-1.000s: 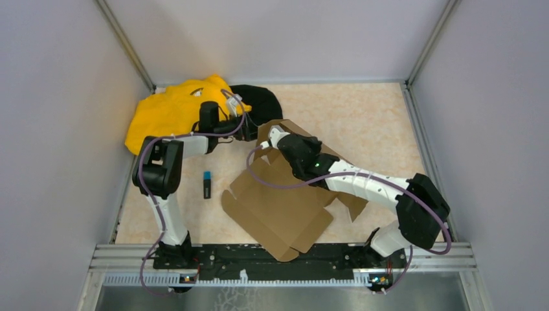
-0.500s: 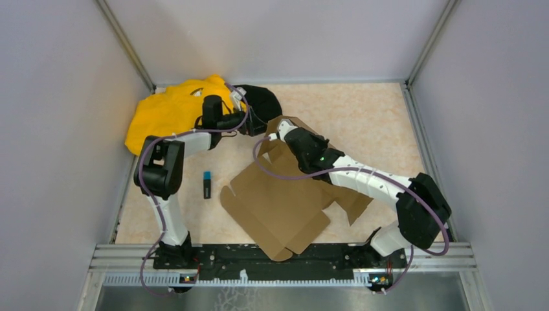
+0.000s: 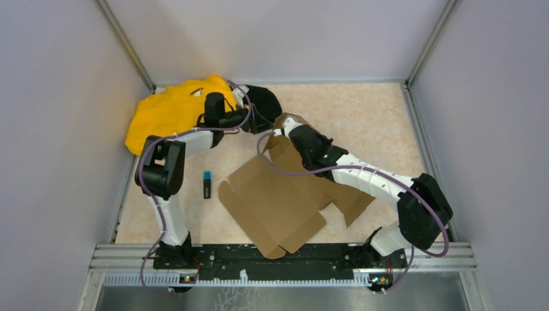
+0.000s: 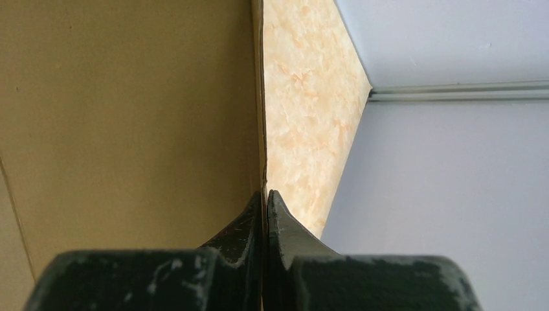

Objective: Fold the paper box

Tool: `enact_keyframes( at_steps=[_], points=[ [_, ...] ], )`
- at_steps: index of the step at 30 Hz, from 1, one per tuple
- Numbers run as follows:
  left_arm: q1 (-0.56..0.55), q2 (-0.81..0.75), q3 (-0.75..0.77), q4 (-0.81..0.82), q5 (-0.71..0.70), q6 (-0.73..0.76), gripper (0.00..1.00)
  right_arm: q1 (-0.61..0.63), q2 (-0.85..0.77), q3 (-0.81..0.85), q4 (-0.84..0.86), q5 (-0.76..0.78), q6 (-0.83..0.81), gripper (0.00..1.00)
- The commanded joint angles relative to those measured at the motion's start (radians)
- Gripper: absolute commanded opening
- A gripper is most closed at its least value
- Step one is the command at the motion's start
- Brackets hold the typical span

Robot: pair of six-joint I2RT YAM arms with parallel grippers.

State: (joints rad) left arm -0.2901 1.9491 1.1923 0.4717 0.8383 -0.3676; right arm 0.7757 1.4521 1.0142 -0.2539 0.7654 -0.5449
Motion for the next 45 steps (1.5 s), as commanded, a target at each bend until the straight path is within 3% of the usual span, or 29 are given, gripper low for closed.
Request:
enact_keyframes(
  at_steps=[1,23,45],
  points=[
    [-0.007,0.022,0.022,0.014,0.022,0.027,0.99,-0.003,-0.052,-0.008,0.045,-0.006,0.026,0.0],
    [-0.026,-0.022,-0.171,0.154,0.084,0.059,0.99,0.176,0.01,-0.041,0.085,0.27,-0.066,0.0],
    [-0.029,-0.001,-0.267,0.338,0.157,0.053,0.99,0.294,0.057,-0.077,0.139,0.388,-0.151,0.0]
  ],
)
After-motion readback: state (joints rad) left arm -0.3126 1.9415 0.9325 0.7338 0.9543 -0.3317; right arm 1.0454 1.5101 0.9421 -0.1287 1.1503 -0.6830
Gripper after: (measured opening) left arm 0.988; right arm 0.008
